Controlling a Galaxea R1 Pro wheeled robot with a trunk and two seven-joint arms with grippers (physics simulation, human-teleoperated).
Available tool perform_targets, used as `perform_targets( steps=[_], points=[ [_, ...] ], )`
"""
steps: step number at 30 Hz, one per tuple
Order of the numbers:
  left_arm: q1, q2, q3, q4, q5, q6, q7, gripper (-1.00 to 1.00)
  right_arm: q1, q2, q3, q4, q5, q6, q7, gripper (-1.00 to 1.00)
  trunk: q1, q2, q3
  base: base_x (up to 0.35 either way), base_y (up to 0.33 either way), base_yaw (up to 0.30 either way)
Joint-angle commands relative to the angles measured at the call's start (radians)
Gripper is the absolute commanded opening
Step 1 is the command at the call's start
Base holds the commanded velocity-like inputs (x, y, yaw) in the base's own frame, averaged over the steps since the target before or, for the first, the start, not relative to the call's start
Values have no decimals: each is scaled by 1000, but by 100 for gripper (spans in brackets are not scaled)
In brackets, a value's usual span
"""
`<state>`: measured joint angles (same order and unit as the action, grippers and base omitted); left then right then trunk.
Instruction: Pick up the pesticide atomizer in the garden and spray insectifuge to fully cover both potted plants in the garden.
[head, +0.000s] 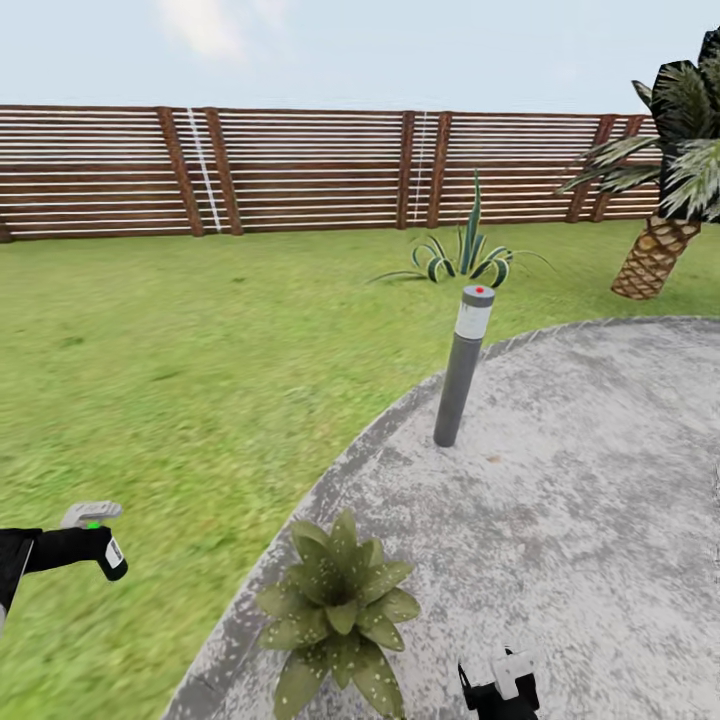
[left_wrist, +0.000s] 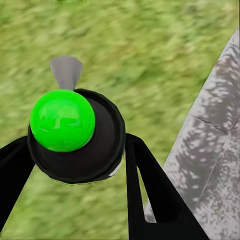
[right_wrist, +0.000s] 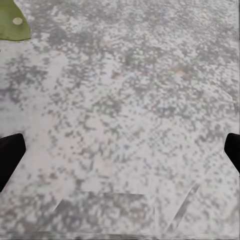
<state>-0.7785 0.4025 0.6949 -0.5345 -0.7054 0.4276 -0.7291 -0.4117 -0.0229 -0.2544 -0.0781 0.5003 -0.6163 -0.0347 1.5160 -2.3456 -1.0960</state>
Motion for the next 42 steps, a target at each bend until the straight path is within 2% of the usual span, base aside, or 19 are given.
perform_targets(
  steps=[1, 25, 29, 34, 42],
  points=[
    [-1, -1, 6, -1, -5, 5, -7, -100, -1, 0, -6, 1, 11, -3, -4, 100, 0, 0, -2, -80, 198, -250],
    [-1, -1, 7, -1, -5, 5, -9, -100, -1, 1, -6, 1, 11, -3, -4, 100, 0, 0, -27, -6, 19, -237],
    [-1, -1, 6, -1, -5, 5, -9, -100, -1, 5, -6, 0, 11, -3, -4, 100, 0, 0, -28, 0, 0, -47],
    [-1, -2, 5, 0, -5, 5, -7, -100, -1, -3, -6, 0, 12, -3, -4, 100, 0, 0, -28, 0, 16, 0],
    [-1, -4, 4, 1, -6, 5, -7, -100, -1, 0, -8, -2, 11, -4, -4, 100, 0, 0, -28, -14, 257, 0]
  ],
)
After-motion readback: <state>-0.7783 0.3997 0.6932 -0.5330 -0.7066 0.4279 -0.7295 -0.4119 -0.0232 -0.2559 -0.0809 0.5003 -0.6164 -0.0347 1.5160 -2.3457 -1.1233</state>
